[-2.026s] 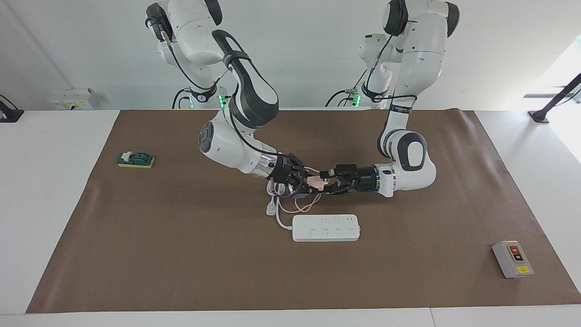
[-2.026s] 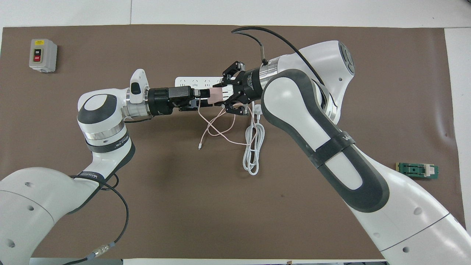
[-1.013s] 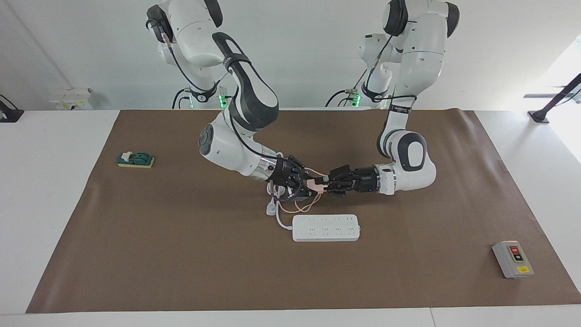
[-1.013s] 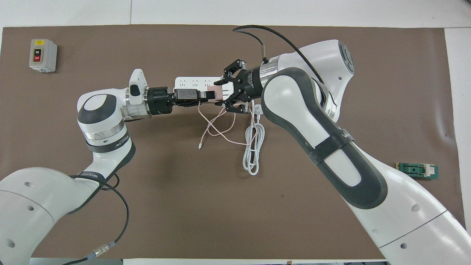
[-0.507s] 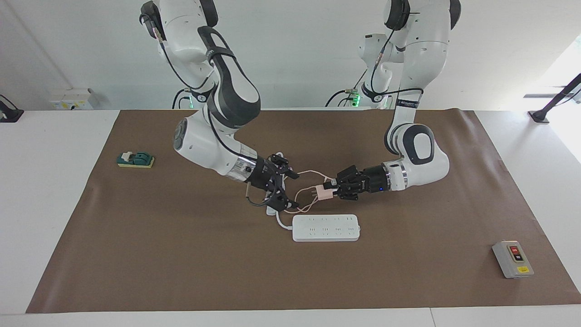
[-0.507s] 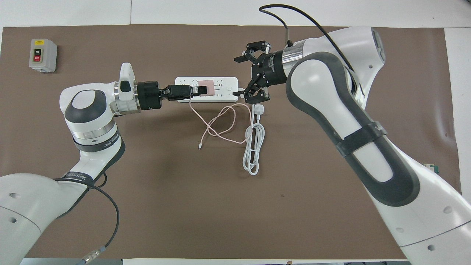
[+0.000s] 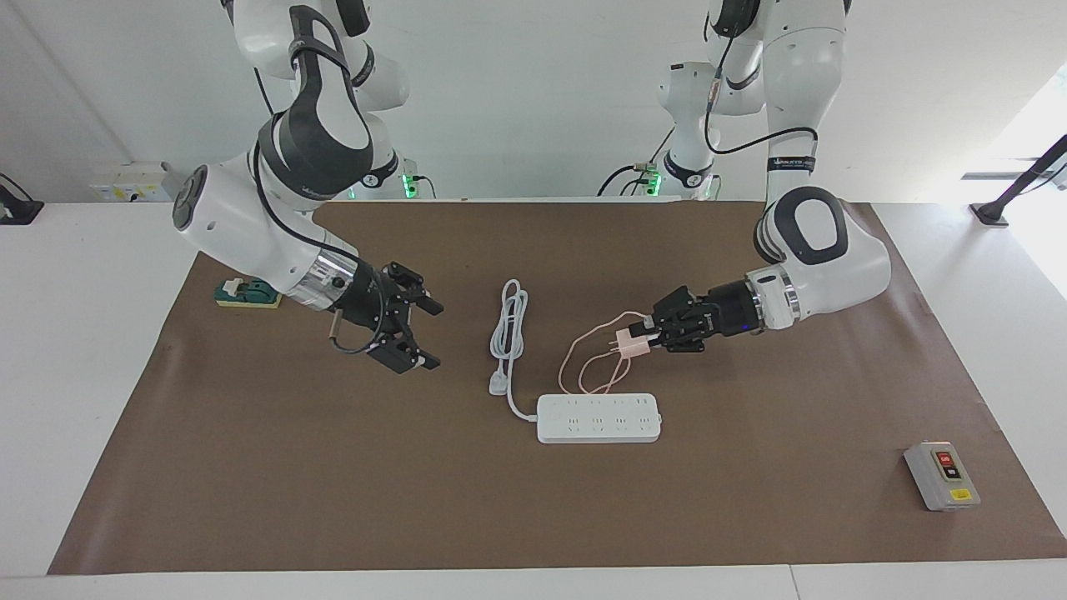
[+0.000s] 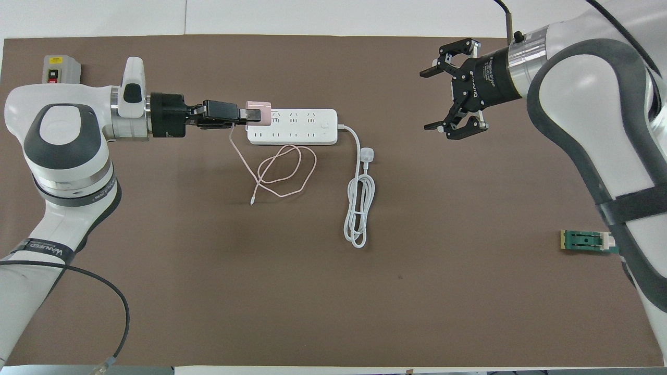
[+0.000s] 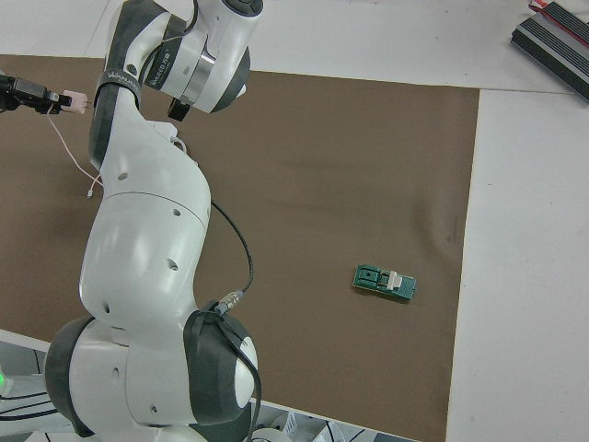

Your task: Plug charger into power strip

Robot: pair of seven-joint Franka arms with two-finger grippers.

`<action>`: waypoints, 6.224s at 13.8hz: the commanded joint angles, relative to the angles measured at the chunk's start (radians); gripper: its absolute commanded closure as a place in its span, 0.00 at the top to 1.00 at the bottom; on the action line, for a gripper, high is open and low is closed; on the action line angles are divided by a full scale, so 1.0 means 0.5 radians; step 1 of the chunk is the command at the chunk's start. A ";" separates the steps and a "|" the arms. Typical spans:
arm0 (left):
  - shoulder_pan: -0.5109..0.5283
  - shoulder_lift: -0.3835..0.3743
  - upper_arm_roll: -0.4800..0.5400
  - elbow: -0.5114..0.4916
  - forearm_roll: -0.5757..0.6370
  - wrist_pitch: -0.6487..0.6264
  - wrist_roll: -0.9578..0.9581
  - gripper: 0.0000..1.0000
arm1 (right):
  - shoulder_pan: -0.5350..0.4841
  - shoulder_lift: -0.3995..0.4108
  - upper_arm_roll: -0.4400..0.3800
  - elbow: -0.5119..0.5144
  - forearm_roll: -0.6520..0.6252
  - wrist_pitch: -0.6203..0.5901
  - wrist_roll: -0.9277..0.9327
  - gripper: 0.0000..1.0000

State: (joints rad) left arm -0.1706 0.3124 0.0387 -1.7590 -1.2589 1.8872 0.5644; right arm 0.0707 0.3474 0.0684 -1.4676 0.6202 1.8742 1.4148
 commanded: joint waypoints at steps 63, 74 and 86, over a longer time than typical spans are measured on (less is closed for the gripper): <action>-0.555 0.682 0.039 0.957 2.401 0.061 -5.065 0.00 | -0.249 -0.864 -0.158 -0.323 -1.280 -0.782 -3.001 1.00; -0.542 0.664 0.039 0.852 2.401 0.061 -4.976 0.00 | -0.261 -0.860 -0.158 -0.323 -1.280 -0.782 -3.001 1.00; -0.561 0.639 0.033 0.797 2.401 0.070 -4.973 0.00 | -0.261 -0.861 -0.158 -0.323 -1.280 -0.782 -2.998 1.00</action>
State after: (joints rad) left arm -0.4397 0.6435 0.0498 -1.3102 -0.0735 1.9208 -1.9292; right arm -0.0438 -0.0640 -0.0187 -1.6100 -0.0134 1.4901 -0.0627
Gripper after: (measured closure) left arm 0.687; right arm 0.000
